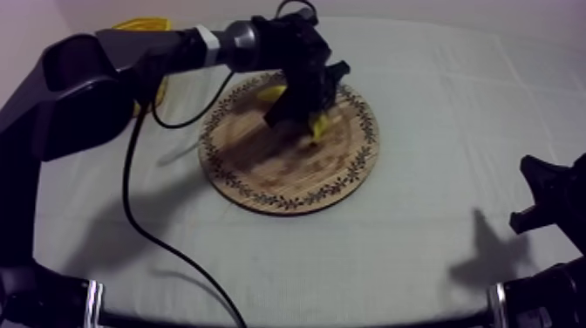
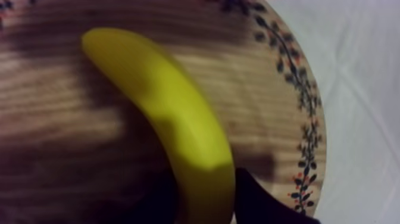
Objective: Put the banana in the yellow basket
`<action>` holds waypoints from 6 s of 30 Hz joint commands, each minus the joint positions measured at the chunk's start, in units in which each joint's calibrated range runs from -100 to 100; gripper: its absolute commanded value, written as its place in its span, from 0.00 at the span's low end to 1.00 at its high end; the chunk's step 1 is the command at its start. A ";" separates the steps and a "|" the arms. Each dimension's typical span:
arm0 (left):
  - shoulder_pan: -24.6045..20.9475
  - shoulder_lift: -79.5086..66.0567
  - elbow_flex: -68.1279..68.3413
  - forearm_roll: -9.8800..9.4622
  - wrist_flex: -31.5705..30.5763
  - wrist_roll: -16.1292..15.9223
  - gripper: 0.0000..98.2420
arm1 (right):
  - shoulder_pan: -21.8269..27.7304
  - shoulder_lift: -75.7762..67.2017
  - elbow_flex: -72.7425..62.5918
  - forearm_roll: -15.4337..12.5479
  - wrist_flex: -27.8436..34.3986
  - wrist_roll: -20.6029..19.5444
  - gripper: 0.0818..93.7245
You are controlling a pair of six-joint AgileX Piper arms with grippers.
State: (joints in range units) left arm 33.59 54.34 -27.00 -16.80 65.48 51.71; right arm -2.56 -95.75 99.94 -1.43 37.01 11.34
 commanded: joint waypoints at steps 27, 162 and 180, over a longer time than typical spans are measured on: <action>-13.50 -50.17 33.72 0.54 -6.28 -11.38 0.36 | -0.05 0.00 -0.05 -0.01 0.00 0.01 0.00; -33.48 -139.91 117.39 0.36 -36.78 -35.75 0.00 | -0.05 0.00 -0.05 -0.01 0.00 0.01 0.00; -36.17 -152.28 124.54 10.15 -30.18 -46.60 0.00 | -0.05 0.00 -0.05 -0.01 0.00 0.01 0.00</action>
State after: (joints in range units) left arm -2.24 -96.88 97.50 -8.33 34.44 7.85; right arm -2.60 -95.75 99.94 -1.43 37.01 11.34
